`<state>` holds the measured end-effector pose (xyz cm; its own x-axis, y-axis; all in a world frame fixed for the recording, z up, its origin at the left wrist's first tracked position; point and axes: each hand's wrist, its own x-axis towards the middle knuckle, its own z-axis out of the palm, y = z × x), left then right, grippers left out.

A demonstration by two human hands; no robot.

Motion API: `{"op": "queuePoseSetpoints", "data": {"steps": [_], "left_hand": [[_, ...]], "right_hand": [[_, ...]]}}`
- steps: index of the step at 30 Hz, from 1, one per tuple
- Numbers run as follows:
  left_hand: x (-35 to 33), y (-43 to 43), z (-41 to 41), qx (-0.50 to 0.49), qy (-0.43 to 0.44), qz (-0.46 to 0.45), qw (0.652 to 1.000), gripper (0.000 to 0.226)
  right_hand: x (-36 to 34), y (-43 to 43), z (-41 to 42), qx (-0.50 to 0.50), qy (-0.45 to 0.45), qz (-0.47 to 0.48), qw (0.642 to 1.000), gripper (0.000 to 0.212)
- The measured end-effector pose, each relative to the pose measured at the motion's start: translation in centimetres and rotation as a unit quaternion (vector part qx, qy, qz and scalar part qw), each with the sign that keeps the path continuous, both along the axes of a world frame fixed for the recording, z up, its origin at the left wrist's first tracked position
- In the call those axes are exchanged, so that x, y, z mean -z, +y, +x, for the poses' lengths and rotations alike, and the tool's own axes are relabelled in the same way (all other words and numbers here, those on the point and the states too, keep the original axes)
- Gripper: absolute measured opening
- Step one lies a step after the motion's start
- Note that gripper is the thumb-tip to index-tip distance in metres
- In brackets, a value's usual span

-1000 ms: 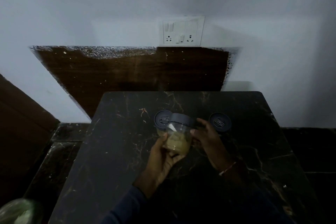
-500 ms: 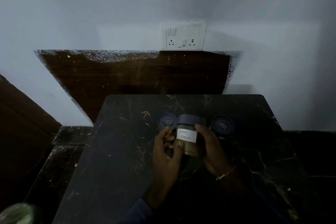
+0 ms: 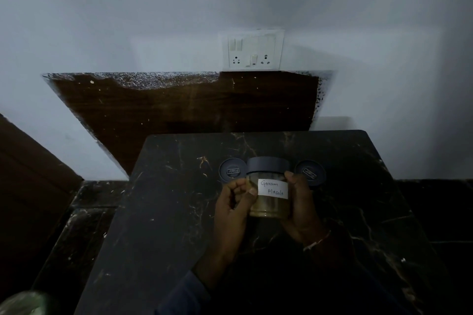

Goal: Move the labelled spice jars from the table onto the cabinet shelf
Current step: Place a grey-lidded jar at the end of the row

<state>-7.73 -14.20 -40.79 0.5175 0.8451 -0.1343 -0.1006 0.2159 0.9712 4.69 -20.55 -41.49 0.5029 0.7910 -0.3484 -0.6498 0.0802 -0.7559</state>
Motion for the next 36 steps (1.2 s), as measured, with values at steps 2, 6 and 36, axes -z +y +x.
{"op": "queuePoseSetpoints", "data": {"steps": [2, 6, 36], "left_hand": [[-0.1, 0.0, 0.0, 0.007, 0.001, -0.007, 1.000, 0.028], [-0.1, 0.2, 0.0, 0.016, 0.015, -0.009, 1.000, 0.019], [-37.4, 11.6, 8.5, 0.101, -0.137, 0.536, 0.827, 0.036]], "right_hand": [[-0.2, 0.1, -0.2, 0.011, -0.003, -0.012, 1.000, 0.049], [-0.1, 0.0, -0.1, 0.015, -0.015, -0.033, 0.999, 0.043], [-41.8, 3.3, 9.0, 0.082, -0.670, 0.160, 0.720, 0.049]]}}
